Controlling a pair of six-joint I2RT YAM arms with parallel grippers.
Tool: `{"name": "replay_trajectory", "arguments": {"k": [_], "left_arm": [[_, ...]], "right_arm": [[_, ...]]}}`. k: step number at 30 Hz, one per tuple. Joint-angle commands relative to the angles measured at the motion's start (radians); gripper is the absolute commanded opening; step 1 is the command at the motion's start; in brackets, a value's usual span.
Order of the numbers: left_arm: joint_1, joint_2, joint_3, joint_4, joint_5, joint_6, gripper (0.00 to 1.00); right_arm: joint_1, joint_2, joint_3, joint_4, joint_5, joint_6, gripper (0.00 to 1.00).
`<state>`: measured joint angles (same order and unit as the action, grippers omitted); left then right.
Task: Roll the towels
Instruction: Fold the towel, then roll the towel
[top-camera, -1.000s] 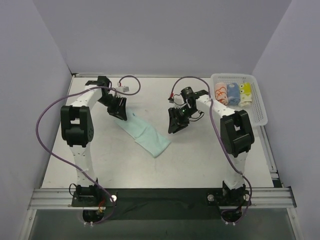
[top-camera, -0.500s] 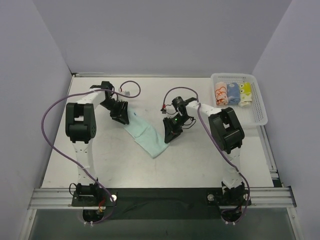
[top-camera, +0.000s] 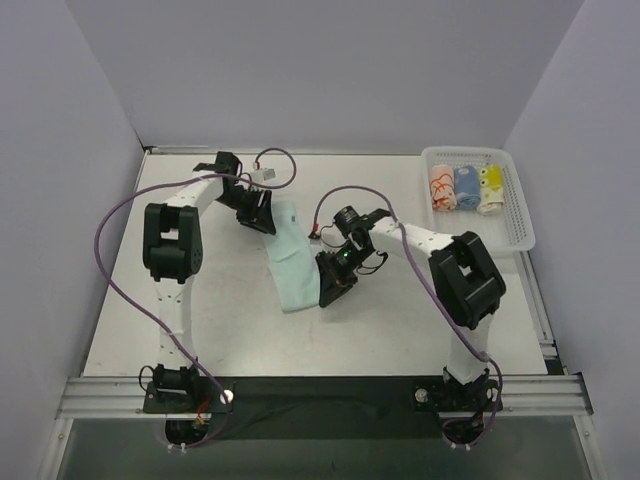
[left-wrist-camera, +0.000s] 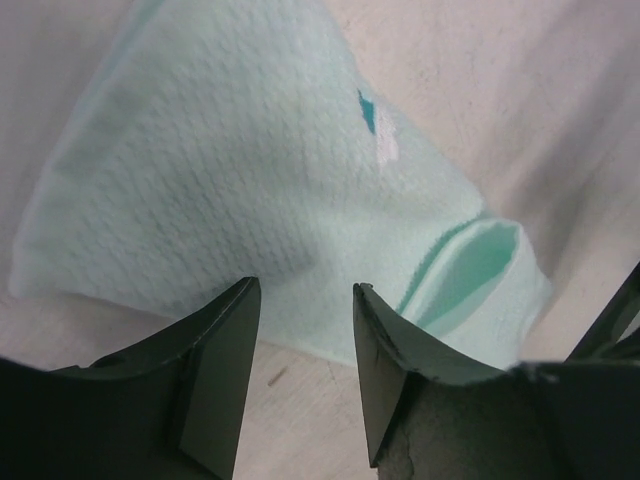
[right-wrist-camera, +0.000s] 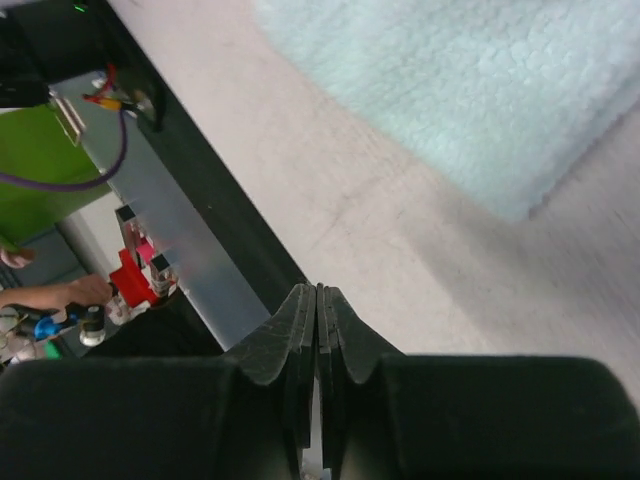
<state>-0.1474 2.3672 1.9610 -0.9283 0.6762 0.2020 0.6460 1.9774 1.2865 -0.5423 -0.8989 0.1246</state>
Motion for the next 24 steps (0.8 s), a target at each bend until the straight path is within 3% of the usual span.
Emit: {"name": "replay_trajectory", "arguments": {"k": [1,2,5,7,9,10,13,14,20,24], "left_arm": [[0.052,-0.228,-0.158,0.092,0.117,0.027,0.54],[0.06,-0.29,-0.21,0.159,0.121,0.027,0.55],[0.069,-0.602,-0.445,0.274,0.06,0.068,0.57],[0.037,-0.715,-0.63,0.325,0.007,0.102,0.57],[-0.009,-0.867,-0.741,0.345,-0.05,0.171,0.57],[-0.067,-0.914,-0.855,0.373,-0.119,0.195,0.58],[-0.232,-1.069,-0.994,0.437,-0.242,0.278,0.6],[-0.291,-1.11,-1.064,0.457,-0.339,0.287,0.62],[-0.65,-1.106,-1.156,0.529,-0.613,0.313,0.62],[-0.731,-1.033,-1.151,0.562,-0.668,0.335,0.62]], "right_arm": [[-0.075,-0.21,0.004,-0.016,-0.034,0.018,0.06],[-0.088,-0.225,0.01,-0.01,0.013,0.02,0.1],[-0.127,-0.207,0.075,0.004,0.067,0.023,0.35],[-0.131,-0.13,0.178,0.004,0.095,0.032,0.4],[-0.126,-0.077,0.247,0.004,0.089,0.05,0.41],[-0.115,-0.025,0.311,0.004,0.091,0.05,0.38],[-0.095,0.061,0.411,0.004,0.078,0.046,0.3],[-0.089,0.078,0.434,0.007,0.072,0.046,0.29],[-0.039,0.204,0.519,0.015,0.081,0.033,0.24],[-0.032,0.265,0.511,0.021,0.1,0.023,0.22]]}}
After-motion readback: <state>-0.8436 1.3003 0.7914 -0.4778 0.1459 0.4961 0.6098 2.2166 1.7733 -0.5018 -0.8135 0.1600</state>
